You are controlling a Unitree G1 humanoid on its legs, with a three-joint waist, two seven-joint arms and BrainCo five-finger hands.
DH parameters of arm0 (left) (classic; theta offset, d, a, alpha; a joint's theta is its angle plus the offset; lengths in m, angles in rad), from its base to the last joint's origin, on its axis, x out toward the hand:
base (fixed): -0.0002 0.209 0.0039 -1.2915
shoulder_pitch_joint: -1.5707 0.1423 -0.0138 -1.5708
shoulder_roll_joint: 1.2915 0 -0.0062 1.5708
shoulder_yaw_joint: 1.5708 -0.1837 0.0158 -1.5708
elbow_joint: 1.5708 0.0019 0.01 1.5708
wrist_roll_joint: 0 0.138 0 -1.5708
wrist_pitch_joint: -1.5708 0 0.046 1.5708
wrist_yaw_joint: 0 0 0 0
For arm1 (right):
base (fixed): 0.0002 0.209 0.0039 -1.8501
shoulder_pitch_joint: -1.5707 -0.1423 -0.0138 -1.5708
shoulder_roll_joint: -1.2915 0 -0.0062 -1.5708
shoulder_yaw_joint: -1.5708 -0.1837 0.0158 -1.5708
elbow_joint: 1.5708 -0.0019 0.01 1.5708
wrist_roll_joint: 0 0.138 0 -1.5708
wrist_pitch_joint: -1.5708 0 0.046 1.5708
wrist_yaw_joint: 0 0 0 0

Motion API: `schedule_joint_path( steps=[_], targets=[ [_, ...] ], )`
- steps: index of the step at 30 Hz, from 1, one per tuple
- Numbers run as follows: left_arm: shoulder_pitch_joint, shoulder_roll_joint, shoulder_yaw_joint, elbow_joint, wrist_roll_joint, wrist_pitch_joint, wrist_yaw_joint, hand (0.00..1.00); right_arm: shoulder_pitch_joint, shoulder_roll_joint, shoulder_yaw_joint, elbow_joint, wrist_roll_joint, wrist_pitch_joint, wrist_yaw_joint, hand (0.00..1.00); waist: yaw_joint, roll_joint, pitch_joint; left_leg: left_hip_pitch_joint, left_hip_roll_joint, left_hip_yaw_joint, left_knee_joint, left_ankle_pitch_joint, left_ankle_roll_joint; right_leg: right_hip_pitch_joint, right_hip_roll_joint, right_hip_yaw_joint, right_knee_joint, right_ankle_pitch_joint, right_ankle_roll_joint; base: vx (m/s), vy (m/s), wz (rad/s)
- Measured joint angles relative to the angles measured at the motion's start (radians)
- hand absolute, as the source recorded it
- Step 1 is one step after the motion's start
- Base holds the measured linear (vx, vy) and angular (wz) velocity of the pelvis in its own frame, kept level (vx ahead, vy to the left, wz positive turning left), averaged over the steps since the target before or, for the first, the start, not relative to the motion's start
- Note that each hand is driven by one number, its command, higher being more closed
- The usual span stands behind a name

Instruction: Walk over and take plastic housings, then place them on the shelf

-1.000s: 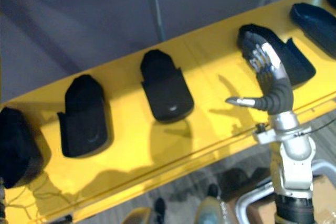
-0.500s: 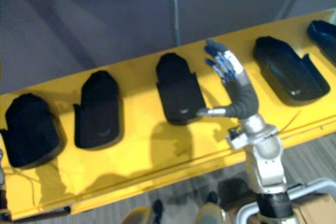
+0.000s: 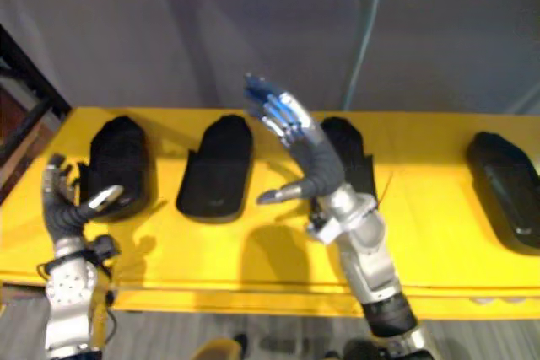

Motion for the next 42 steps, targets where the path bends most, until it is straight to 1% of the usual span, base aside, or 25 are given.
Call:
schedule_joint_path(
  steps=[3,6,8,10,12,16,20,22,24,27,29,30,32,34,38,42],
  targets=[
    [-0.002,-0.012,-0.026,-0.011,-0.001,-0.002,-0.023,0.00,-0.007,0.033,0.042,0.034,0.033,0.000,0.019,0.00,0.006,-0.004,-0.007,-0.001,-0.003,-0.013,-0.018,0.014,0.003,0.006,-0.002,-0.019,-0.005,-0.002,-0.004,-0.05,-0.010,0.20],
    [-0.001,-0.029,-0.078,-0.031,-0.001,-0.001,-0.063,0.00,-0.027,0.092,0.128,0.080,0.046,0.000,0.053,0.00,0.013,-0.013,-0.014,-0.003,-0.005,-0.023,-0.018,0.017,0.005,0.013,-0.002,-0.028,-0.006,-0.002,-0.004,-0.02,0.003,0.12],
    [-0.003,-0.029,-0.120,-0.033,-0.001,-0.001,-0.079,0.00,-0.048,0.109,0.163,0.090,0.047,0.000,0.062,0.00,0.013,-0.013,-0.014,-0.003,-0.007,-0.024,-0.017,0.018,0.006,0.013,-0.004,-0.029,-0.006,-0.001,-0.003,0.00,0.003,0.02],
    [-0.004,-0.031,-0.163,-0.033,0.000,-0.001,-0.103,0.00,-0.054,0.125,0.182,0.090,0.047,0.001,0.070,0.00,0.013,-0.014,-0.017,-0.004,-0.008,-0.024,-0.016,0.020,0.006,0.014,-0.005,-0.030,-0.005,0.003,0.003,0.00,0.000,0.00],
    [-0.009,-0.031,-0.191,-0.033,0.000,0.000,-0.112,0.00,-0.054,0.125,0.190,0.092,0.047,0.008,0.084,0.00,0.010,-0.013,-0.020,-0.004,-0.009,-0.024,-0.016,0.023,0.004,0.014,-0.005,-0.030,-0.005,0.003,0.003,0.00,0.000,0.00],
    [-0.045,-0.036,-0.203,-0.033,0.000,0.002,-0.109,0.00,-0.054,0.125,0.197,0.119,0.047,0.019,0.084,0.00,0.007,-0.012,-0.021,-0.001,-0.005,-0.021,-0.016,0.027,0.002,0.014,-0.004,-0.029,-0.004,0.002,0.002,0.00,0.000,0.00],
    [-0.065,-0.036,-0.238,-0.029,0.002,0.036,-0.081,0.00,-0.054,0.125,0.211,0.129,0.047,0.033,0.088,0.00,0.005,-0.014,-0.022,0.001,-0.002,-0.010,-0.016,0.027,0.002,0.012,-0.002,-0.019,-0.004,0.005,-0.002,-0.02,0.009,-0.06],
    [-0.081,-0.037,-0.239,-0.005,0.004,0.048,-0.046,0.00,-0.053,0.125,0.217,0.130,0.047,0.037,0.102,0.00,0.004,-0.014,-0.022,0.002,0.000,0.004,-0.015,0.027,0.002,0.012,-0.002,-0.015,-0.004,0.006,-0.003,-0.03,0.018,-0.07],
    [-0.094,-0.036,-0.238,0.030,0.012,0.059,0.019,0.00,-0.051,0.125,0.217,0.134,0.047,0.038,0.107,0.00,0.000,-0.016,-0.034,0.003,0.000,0.010,-0.015,0.027,0.002,0.010,-0.002,-0.011,-0.005,0.008,-0.003,-0.02,0.011,-0.05],
    [-0.119,-0.036,-0.235,0.073,0.012,0.079,0.082,0.00,-0.051,0.127,0.217,0.140,0.049,0.039,0.125,0.00,-0.008,-0.018,-0.040,0.003,0.001,0.014,-0.014,0.027,0.003,0.009,-0.002,-0.008,-0.005,0.009,-0.004,-0.01,0.006,-0.02],
    [-0.133,-0.036,-0.233,0.104,0.012,0.088,0.105,0.00,-0.050,0.131,0.221,0.163,0.049,0.040,0.131,0.00,-0.016,-0.018,-0.040,0.004,0.002,0.024,-0.014,0.026,0.003,0.007,-0.002,-0.001,-0.005,0.010,-0.006,-0.02,0.012,-0.08],
    [-0.138,-0.036,-0.233,0.115,0.012,0.090,0.109,0.00,-0.048,0.131,0.224,0.168,0.049,0.040,0.132,0.00,-0.018,-0.018,-0.040,0.005,0.003,0.028,-0.014,0.026,0.003,0.006,-0.001,0.003,-0.006,0.011,-0.007,-0.02,0.017,-0.17],
    [-0.166,-0.036,-0.233,0.163,0.013,0.102,0.138,0.00,-0.042,0.131,0.235,0.173,0.049,0.040,0.139,0.00,-0.023,-0.018,-0.040,0.001,0.005,0.041,-0.014,0.026,0.004,-0.006,0.000,0.017,-0.007,0.017,-0.009,-0.02,0.016,-0.16],
    [-0.188,-0.036,-0.232,0.195,0.014,0.115,0.146,0.00,-0.038,0.131,0.236,0.177,0.049,0.040,0.148,0.00,-0.025,-0.018,-0.041,0.003,0.005,0.046,-0.013,0.026,0.004,-0.007,0.000,0.021,-0.007,0.021,-0.005,-0.01,0.008,-0.08],
    [-0.202,-0.036,-0.226,0.234,0.014,0.117,0.172,0.00,-0.038,0.132,0.236,0.194,0.051,0.040,0.155,0.00,-0.028,-0.018,-0.041,0.002,0.009,0.067,-0.013,0.026,0.005,-0.020,0.003,0.040,-0.007,0.028,-0.008,-0.01,0.010,-0.13],
    [-0.209,-0.037,-0.223,0.284,0.015,0.119,0.179,0.00,-0.027,0.133,0.236,0.195,0.054,0.040,0.173,0.00,-0.047,-0.019,-0.041,0.004,0.011,0.072,-0.012,0.026,0.005,-0.022,0.005,0.045,-0.007,0.030,-0.007,0.00,0.004,-0.04]
  ],
)
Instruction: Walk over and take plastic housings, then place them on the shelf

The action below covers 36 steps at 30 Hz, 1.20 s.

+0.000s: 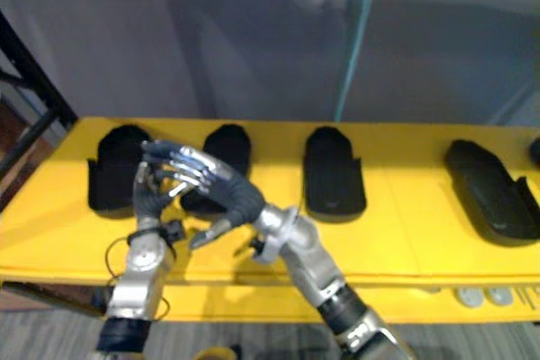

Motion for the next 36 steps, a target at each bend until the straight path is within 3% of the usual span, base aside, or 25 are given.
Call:
schedule_joint_path(
  steps=[4,12,18,36],
  targets=[
    [-0.021,0.000,0.011,0.024,0.002,0.011,0.006,0.00,0.022,0.001,0.000,0.000,0.019,0.002,0.021,0.00,-0.001,0.001,0.000,0.014,0.008,0.021,0.000,-0.003,0.003,0.000,0.007,0.021,0.000,0.002,-0.003,-0.01,0.004,-0.15],
    [-0.044,0.000,0.039,0.105,-0.005,0.078,0.035,0.00,0.032,0.001,0.000,0.000,0.026,0.010,0.021,0.00,-0.019,0.006,0.000,0.016,0.013,0.043,0.002,-0.007,0.008,-0.004,0.012,0.039,-0.010,0.006,-0.011,-0.01,0.011,-0.07],
    [-0.059,0.000,0.042,0.153,-0.008,0.080,0.057,0.00,0.037,0.001,0.000,0.000,0.027,0.020,0.020,0.00,-0.028,0.011,0.003,0.012,0.013,0.050,0.018,-0.019,0.009,-0.004,0.012,0.046,-0.014,0.012,-0.004,0.01,0.022,-0.04],
    [-0.110,0.000,0.140,0.238,-0.053,0.077,0.210,0.00,0.051,0.001,0.005,0.000,0.027,0.025,0.016,0.00,-0.032,0.020,0.007,0.010,0.010,0.049,0.018,-0.022,0.010,-0.004,0.011,0.046,-0.019,0.012,-0.004,0.00,0.000,0.00]
  ],
)
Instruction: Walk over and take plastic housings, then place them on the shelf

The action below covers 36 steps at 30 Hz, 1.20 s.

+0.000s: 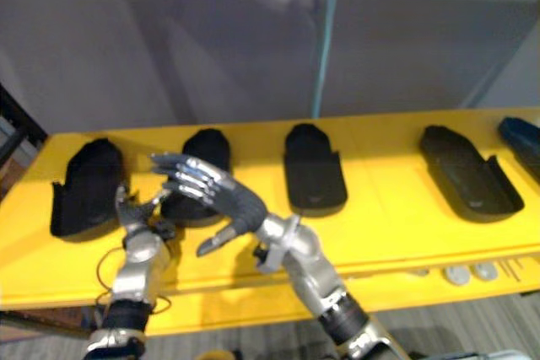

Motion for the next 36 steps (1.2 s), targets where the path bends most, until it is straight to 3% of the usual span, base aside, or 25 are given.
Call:
schedule_joint_path(
  steps=[25,36],
  targets=[
    [-0.006,0.008,0.051,0.027,-0.004,-0.004,0.058,0.00,0.000,0.001,0.053,0.000,0.000,0.004,-0.001,0.00,0.002,0.012,0.007,-0.011,-0.001,-0.002,0.020,-0.010,0.001,0.000,0.000,-0.001,0.000,0.001,0.002,0.00,0.000,0.00],
    [-0.016,0.010,0.063,0.057,-0.033,-0.030,0.060,0.00,0.000,0.001,0.064,0.000,0.000,0.013,0.000,0.00,0.003,0.019,0.008,-0.013,-0.001,-0.002,0.023,-0.011,0.001,0.000,0.000,-0.001,0.000,0.001,0.002,0.00,0.000,0.00]
  ],
)
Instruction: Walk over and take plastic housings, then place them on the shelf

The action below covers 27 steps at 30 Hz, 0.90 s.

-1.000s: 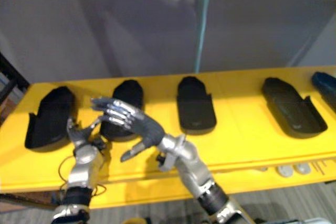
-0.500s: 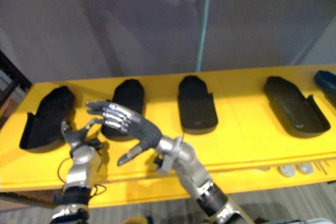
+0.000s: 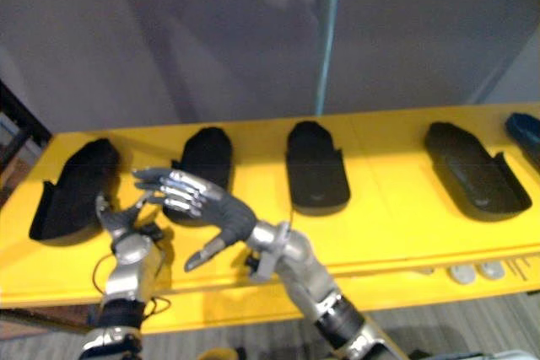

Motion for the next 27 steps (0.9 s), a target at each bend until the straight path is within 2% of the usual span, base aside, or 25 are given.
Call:
schedule_joint_path(
  steps=[27],
  targets=[
    [-0.003,0.014,0.032,0.033,-0.008,-0.014,0.038,0.00,0.000,0.000,0.027,0.000,0.000,0.009,0.000,0.00,-0.001,0.004,0.000,-0.002,0.002,0.006,0.014,-0.010,0.001,0.000,0.002,0.007,0.000,-0.001,-0.001,0.00,0.000,0.00]
  ],
)
